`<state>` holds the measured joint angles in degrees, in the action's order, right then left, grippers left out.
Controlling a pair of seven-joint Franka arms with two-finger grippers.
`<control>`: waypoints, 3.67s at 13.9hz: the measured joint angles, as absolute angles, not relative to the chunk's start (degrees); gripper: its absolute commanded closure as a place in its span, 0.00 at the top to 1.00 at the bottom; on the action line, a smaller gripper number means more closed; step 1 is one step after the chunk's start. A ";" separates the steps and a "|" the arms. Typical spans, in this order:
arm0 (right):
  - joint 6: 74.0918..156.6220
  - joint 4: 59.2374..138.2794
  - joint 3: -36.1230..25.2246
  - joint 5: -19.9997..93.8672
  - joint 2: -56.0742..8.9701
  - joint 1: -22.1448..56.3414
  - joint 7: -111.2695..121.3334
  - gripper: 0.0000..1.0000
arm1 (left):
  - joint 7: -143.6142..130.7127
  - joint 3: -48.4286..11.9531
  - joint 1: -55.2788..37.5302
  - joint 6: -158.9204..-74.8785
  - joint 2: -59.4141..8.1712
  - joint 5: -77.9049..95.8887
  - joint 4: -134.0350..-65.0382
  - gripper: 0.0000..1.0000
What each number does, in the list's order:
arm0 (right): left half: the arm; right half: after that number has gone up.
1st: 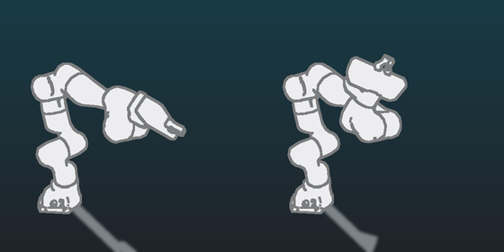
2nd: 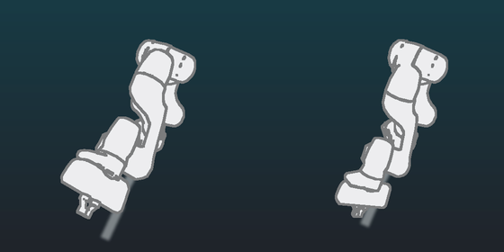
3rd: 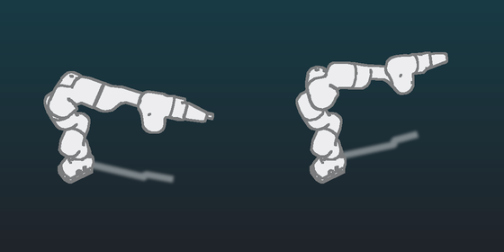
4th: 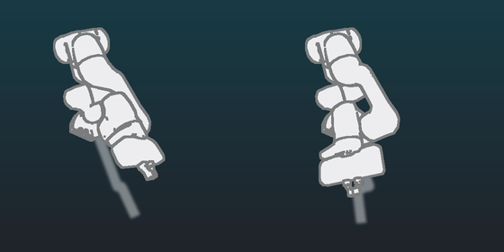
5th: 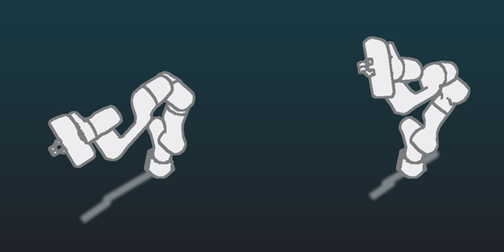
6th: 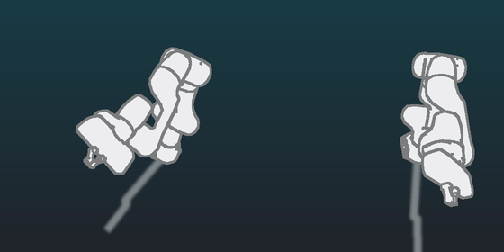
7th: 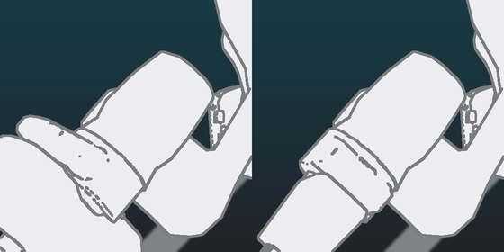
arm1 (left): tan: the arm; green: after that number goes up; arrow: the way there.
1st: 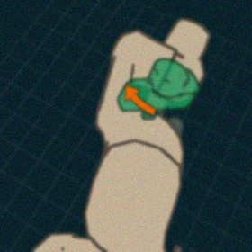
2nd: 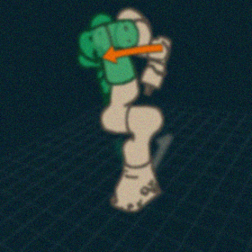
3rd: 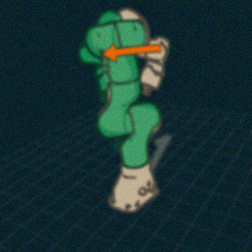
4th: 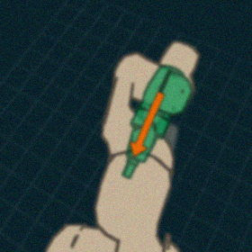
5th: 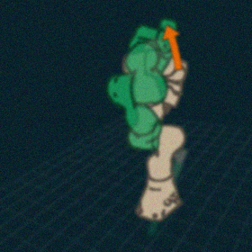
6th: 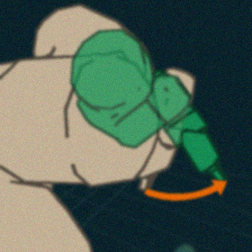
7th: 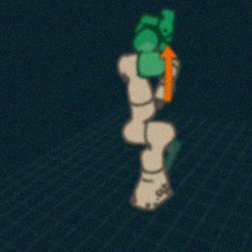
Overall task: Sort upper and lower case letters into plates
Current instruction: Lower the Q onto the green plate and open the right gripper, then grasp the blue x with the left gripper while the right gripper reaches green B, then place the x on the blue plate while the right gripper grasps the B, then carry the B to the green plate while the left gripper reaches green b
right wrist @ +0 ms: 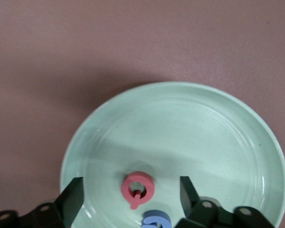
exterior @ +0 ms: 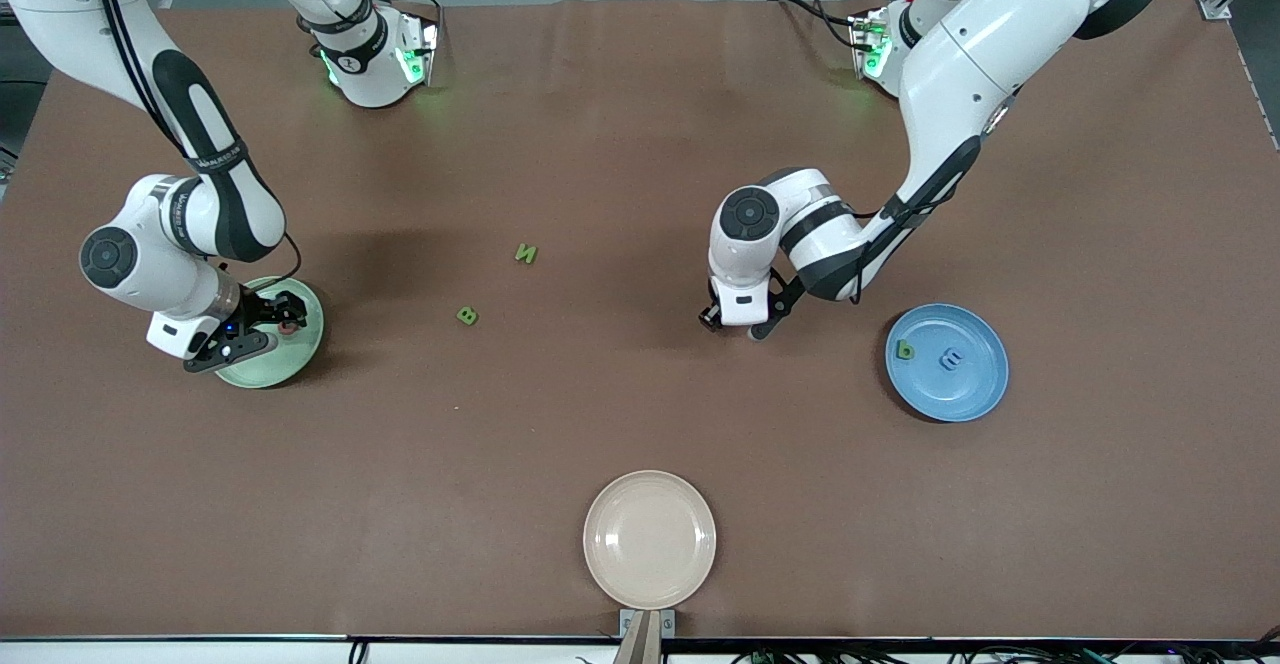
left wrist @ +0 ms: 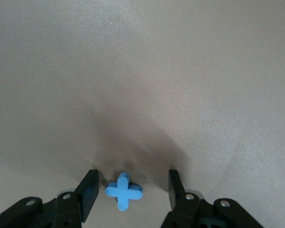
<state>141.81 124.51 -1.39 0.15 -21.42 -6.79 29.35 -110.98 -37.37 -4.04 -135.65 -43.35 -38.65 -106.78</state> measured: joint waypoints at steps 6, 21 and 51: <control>130.87 120.83 -1.28 0.52 -16.44 -3.15 22.69 0.98 | -110.99 -37.38 -4.02 -135.84 -43.24 -38.71 -106.89 0.59; 138.28 125.78 -0.54 8.97 -16.83 20.16 -42.49 1.00 | -111.78 -37.44 -3.65 -135.93 -42.26 -38.75 -107.73 0.03; 146.60 124.43 -2.57 7.87 -26.06 25.64 -49.49 0.57 | -68.46 -40.17 27.35 -127.06 -35.41 -39.18 -108.78 1.00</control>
<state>146.60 124.43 -2.57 7.87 -26.06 25.64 -49.49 -68.46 -40.17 27.35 -127.06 -35.41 -39.18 -108.78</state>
